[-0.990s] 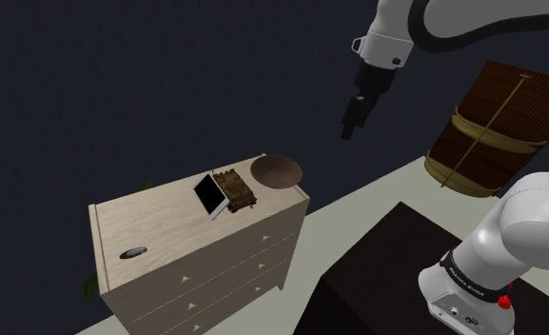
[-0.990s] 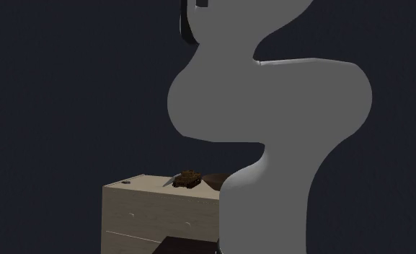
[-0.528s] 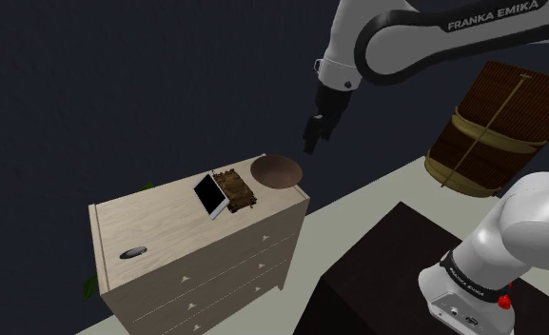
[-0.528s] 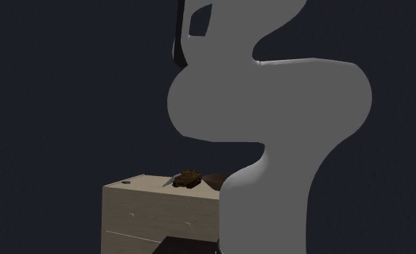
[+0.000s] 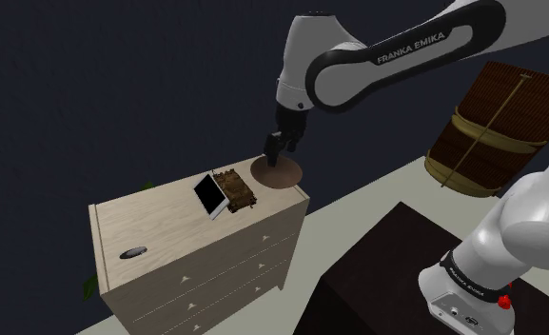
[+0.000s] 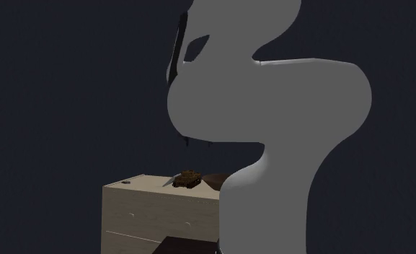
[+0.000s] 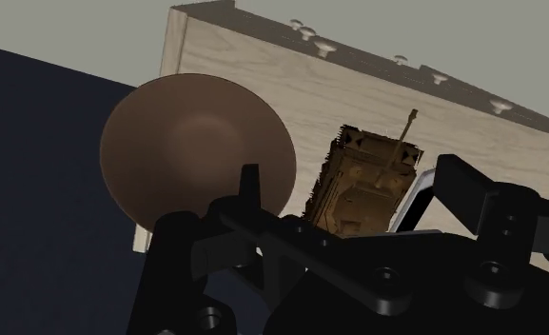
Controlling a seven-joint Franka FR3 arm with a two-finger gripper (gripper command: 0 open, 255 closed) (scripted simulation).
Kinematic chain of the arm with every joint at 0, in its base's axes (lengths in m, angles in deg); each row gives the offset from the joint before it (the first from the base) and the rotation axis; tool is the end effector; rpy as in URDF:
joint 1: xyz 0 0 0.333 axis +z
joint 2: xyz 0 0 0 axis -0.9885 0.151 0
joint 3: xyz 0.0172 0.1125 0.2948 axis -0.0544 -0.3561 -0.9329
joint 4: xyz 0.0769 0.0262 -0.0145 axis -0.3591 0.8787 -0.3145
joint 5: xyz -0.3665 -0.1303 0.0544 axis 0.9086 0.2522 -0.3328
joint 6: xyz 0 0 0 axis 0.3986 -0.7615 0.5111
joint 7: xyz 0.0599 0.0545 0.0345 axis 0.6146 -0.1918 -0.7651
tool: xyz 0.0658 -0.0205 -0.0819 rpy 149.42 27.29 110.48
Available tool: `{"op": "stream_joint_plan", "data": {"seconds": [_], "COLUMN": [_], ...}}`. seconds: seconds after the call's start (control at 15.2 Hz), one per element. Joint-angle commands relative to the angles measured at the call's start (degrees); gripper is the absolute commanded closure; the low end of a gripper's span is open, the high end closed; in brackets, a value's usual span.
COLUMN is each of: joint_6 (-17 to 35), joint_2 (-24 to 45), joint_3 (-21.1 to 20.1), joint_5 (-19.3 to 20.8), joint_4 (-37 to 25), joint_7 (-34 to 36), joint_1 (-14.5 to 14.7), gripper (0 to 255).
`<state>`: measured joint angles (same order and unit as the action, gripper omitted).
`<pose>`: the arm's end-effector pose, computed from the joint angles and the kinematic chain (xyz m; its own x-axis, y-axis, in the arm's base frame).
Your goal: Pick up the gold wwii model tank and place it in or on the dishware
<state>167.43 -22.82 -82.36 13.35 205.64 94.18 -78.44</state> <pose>0.4848 0.2208 0.4038 0.9721 0.2266 0.0604 0.2270 -0.9739 -0.0006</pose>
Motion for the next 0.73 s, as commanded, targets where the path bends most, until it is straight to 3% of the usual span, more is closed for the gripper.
{"op": "stream_joint_plan", "data": {"seconds": [0.0, 0.66], "joint_6": [1.7, 4.7], "joint_2": [5.0, 26.3], "joint_3": [-0.6, 1.0], "joint_5": [2.6, 13.6], "joint_4": [-3.1, -20.3], "joint_7": [2.4, 11.8], "joint_1": [0.3, 6.3], "gripper": [0, 0]}}
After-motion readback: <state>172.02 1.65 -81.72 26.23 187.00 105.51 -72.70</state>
